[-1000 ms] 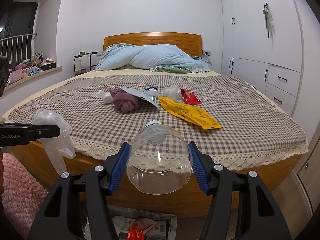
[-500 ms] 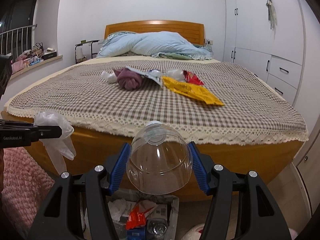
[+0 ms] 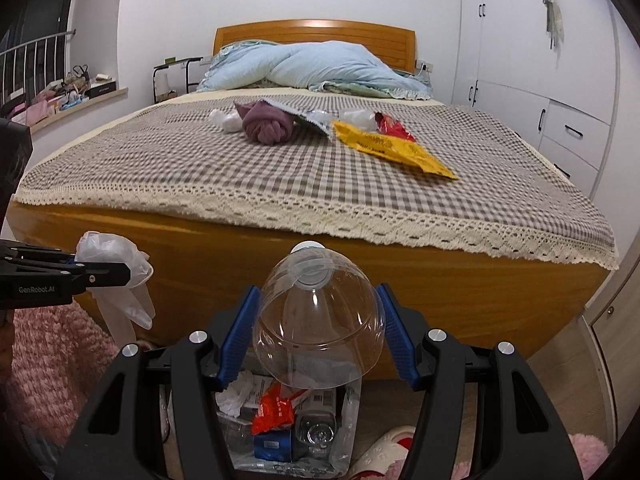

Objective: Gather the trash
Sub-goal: 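Carry the plastic bag and bottle down into the floor trash bag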

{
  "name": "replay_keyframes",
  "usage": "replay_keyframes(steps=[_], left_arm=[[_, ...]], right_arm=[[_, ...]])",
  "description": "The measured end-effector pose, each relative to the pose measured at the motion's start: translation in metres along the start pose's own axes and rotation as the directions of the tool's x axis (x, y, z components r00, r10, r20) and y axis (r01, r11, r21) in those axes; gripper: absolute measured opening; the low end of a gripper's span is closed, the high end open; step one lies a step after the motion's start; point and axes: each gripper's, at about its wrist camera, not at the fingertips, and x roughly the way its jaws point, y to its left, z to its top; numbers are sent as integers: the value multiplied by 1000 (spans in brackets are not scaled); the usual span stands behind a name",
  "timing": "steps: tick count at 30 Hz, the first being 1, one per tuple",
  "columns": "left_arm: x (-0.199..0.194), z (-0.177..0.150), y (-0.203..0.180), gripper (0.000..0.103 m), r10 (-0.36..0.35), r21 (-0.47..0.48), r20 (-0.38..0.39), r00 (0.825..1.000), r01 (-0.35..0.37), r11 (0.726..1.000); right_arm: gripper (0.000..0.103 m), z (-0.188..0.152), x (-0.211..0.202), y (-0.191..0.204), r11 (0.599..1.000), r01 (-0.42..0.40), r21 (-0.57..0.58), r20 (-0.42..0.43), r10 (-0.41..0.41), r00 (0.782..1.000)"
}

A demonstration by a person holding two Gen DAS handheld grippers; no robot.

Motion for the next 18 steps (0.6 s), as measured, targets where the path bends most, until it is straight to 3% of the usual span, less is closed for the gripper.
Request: replay_keyframes(steps=[18], left_arm=[[55, -28, 10, 13, -29, -19, -150, 988, 26, 999]], right_arm=[[58, -23, 23, 12, 998, -15, -63, -142, 6, 990]])
